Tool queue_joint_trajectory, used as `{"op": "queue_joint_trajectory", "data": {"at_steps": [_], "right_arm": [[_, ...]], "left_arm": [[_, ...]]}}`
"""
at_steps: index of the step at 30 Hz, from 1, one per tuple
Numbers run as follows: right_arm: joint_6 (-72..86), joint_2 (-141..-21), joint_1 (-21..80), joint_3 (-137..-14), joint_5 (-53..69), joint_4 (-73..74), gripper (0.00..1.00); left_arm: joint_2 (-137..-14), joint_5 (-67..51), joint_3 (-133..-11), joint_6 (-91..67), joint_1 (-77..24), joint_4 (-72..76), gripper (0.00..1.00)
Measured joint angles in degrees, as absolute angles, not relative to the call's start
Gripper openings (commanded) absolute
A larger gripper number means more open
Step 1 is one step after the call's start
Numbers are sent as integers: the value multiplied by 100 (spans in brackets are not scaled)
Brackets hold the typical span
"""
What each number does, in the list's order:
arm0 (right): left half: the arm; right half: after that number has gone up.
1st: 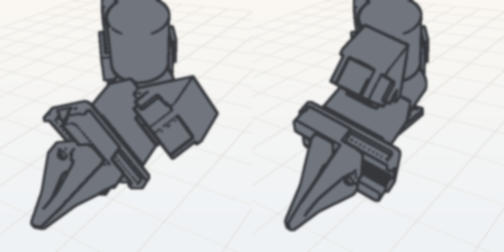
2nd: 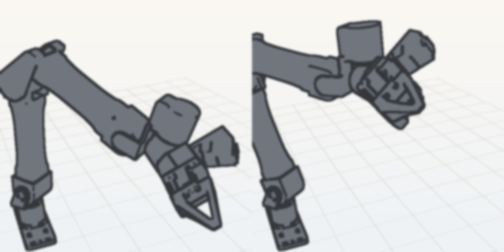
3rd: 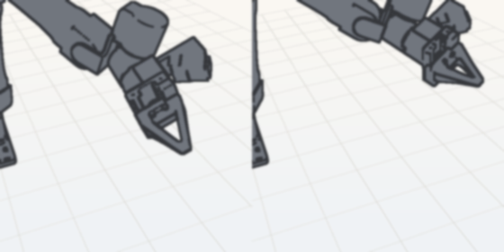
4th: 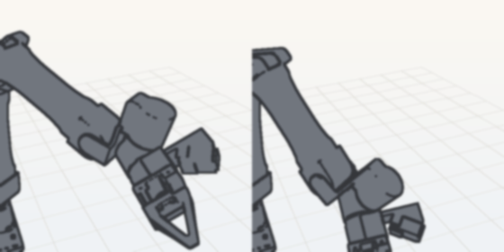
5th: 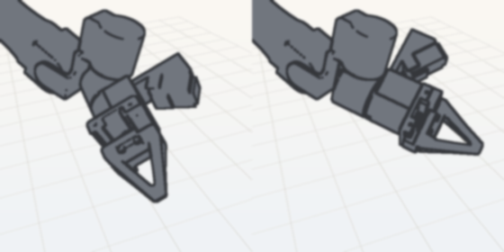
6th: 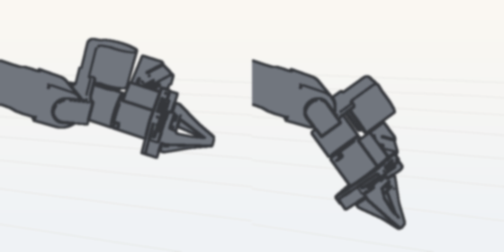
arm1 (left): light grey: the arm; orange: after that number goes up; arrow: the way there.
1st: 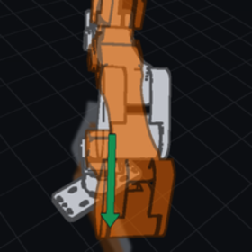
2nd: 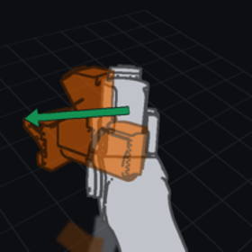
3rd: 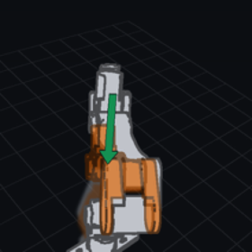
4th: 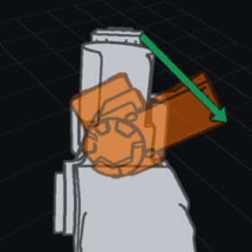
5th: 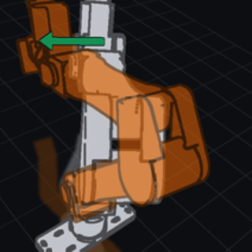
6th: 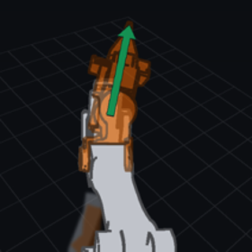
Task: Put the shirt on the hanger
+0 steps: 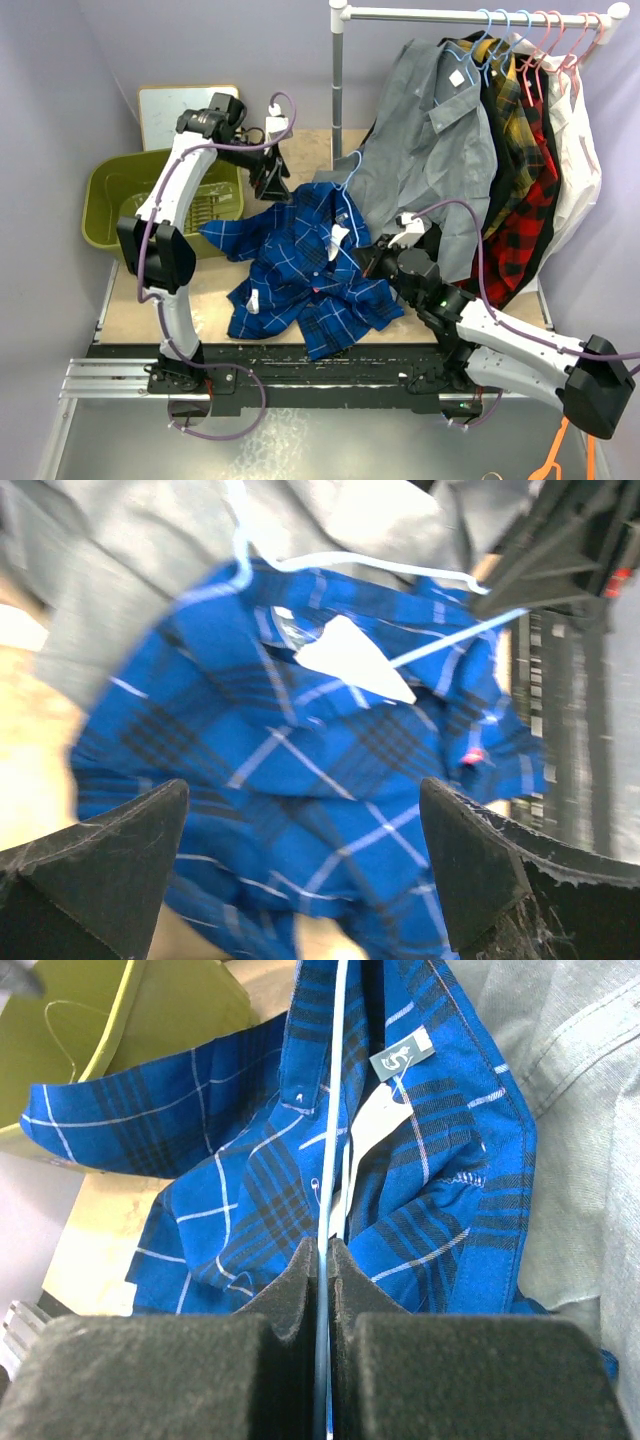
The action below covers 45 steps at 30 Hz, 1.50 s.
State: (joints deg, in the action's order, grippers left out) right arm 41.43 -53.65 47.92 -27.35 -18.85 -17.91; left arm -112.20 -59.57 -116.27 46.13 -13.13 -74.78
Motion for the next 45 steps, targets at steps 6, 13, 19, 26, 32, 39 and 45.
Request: {"op": "queue_joint_trajectory", "data": {"at_steps": [6,13,19,26,32,39,45], "right_arm": [[4005,-5537,4792,-2665,-1826,-2115,0],[3780,-5680,4792,-2665,-1785,-2307,0],[3629,-5699,4792,-2665,-1715,-2349,0],[3542,-5765,4792,-2665,-1699,-2373,0],[3514,-5817,4792,-2665,-1649,-2443,0],[3452,-5817,4792,-2665,-1551,-2477,0],[3395,-5817,4792,-2665,-1549,-2477,0]], "left_arm": [[-11725,-5988,-11893,4663,-1282,-6158,98],[-12685,-6440,-12818,4998,-1273,-5572,62],[-13139,-6722,-13413,5343,-1317,-5714,63],[-13469,-6543,-13874,6805,-1719,-7126,78],[-13640,-6324,-13876,7535,-1959,-7800,76],[-13767,-6156,-13876,7682,-1957,-7819,72],[-13823,-6106,-13876,7741,-1966,-7747,85]]}}
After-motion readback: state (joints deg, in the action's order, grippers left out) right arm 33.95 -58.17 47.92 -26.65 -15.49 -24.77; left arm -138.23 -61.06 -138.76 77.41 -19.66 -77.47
